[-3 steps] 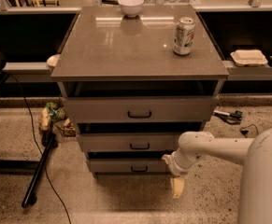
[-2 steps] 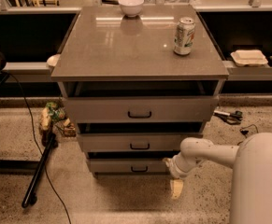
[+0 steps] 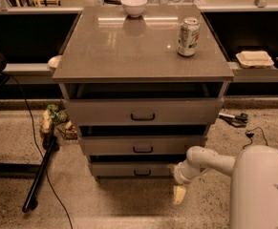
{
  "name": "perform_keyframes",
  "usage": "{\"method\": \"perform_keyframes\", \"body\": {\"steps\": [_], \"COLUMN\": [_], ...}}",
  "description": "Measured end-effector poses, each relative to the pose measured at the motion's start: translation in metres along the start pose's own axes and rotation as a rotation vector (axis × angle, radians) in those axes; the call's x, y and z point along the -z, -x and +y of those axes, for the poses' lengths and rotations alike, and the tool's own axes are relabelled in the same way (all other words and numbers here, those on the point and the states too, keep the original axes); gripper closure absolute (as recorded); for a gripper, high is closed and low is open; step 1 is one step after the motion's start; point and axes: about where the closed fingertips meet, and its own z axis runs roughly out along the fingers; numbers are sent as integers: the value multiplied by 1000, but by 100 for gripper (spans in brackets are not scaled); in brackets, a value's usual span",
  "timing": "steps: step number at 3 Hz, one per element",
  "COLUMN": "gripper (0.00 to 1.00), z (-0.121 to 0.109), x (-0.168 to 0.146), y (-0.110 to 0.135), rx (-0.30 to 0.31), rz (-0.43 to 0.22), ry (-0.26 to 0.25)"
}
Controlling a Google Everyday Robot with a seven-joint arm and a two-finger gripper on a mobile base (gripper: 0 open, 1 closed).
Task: Open bottom drawer
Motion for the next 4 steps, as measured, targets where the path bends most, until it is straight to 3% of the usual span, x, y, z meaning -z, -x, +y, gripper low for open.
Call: {"method": "perform_keyframes", "body": {"steps": [2,4], "gripper": [0,0], "z": [-43,-86], "x": [-30,-65], "y": [-15,-27], "rx": [41,32], "rz": [11,5], "ry": [-144,-205]}}
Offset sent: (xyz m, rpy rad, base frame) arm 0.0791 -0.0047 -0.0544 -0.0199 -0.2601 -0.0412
